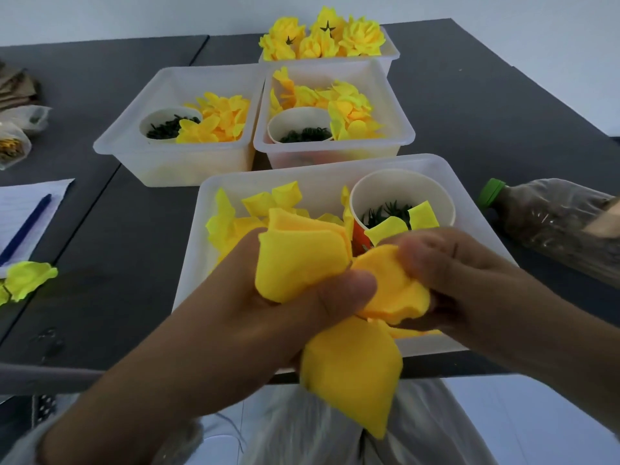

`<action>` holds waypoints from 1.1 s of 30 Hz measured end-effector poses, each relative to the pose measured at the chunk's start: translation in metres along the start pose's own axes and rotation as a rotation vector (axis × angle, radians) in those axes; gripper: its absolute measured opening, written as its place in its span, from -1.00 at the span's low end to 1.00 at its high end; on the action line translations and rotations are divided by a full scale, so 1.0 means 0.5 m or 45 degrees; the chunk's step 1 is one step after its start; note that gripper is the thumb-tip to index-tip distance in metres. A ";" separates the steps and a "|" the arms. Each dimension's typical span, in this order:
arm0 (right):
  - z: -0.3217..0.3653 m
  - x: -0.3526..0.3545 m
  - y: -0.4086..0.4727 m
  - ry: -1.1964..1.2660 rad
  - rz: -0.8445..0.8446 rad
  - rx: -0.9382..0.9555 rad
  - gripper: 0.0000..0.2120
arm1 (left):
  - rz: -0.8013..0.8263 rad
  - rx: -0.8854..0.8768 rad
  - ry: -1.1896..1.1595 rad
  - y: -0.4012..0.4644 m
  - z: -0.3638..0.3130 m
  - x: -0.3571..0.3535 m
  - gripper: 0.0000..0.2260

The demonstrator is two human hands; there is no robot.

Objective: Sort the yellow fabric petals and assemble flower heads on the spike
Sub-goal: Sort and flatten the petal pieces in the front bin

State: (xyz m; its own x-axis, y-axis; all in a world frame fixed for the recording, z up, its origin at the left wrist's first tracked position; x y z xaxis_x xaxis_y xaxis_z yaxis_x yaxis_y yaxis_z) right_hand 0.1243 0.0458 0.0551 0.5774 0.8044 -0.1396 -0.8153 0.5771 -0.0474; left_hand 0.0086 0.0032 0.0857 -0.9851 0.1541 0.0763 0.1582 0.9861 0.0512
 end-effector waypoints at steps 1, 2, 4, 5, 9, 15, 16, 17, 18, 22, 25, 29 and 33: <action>0.001 -0.003 -0.003 0.119 -0.012 0.023 -0.36 | 0.011 -0.036 0.060 0.006 -0.002 -0.003 -0.81; 0.006 -0.010 -0.005 0.188 0.008 0.061 -0.35 | 0.036 -0.057 0.107 0.011 -0.003 -0.007 -0.81; 0.017 -0.026 -0.005 0.188 0.052 0.138 -0.36 | 0.068 -0.067 0.134 0.020 -0.005 -0.006 -0.84; 0.019 -0.025 -0.002 0.122 0.026 0.162 -0.38 | 0.083 -0.065 0.132 0.021 -0.007 -0.005 -0.86; 0.047 -0.018 0.004 -0.272 -0.103 0.298 -0.55 | 0.030 -0.081 0.176 0.015 -0.005 0.008 -0.92; 0.061 -0.020 -0.006 -0.272 -0.047 0.340 -0.92 | -0.105 -0.002 -0.072 0.015 0.000 0.008 -0.91; 0.059 -0.019 -0.005 -0.270 -0.051 0.325 -0.84 | -0.110 0.042 -0.144 0.016 0.007 0.007 -0.90; 0.055 -0.015 -0.001 -0.266 -0.066 0.296 -0.74 | -0.117 0.078 -0.185 0.016 0.013 0.005 -0.89; 0.050 -0.010 0.002 -0.285 -0.084 0.257 -0.62 | -0.136 0.094 -0.198 0.015 0.019 0.005 -0.90; 0.056 0.006 0.004 -0.472 -0.173 0.256 -0.66 | -0.237 -0.033 0.083 0.012 0.012 0.016 -0.84; 0.080 0.008 0.001 -0.756 -0.276 0.317 -0.77 | -0.265 -0.129 0.322 0.012 -0.001 0.019 -0.85; 0.102 0.001 0.001 -1.122 -0.345 0.397 -0.85 | -0.339 -0.303 0.657 0.012 -0.037 0.021 -0.87; 0.112 0.035 -0.006 -0.824 -0.564 0.435 -0.83 | -0.356 -0.109 0.017 0.020 -0.010 0.049 -0.72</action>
State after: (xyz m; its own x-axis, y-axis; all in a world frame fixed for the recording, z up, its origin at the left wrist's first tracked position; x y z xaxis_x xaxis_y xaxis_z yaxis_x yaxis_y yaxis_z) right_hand 0.1392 0.0660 0.1084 0.8353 0.3566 0.4186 -0.5108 0.7848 0.3508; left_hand -0.0133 0.0167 0.0929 -0.9904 -0.1246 0.0603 -0.1139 0.9812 0.1560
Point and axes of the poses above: each hand's wrist, its own y-axis towards the middle knuckle, its own x-axis out of the back of the hand, z = x × y, the point moved 8 cm from there along y, towards the middle knuckle, and after that the axes turned 3 degrees about -y, right-handed, at the moved point
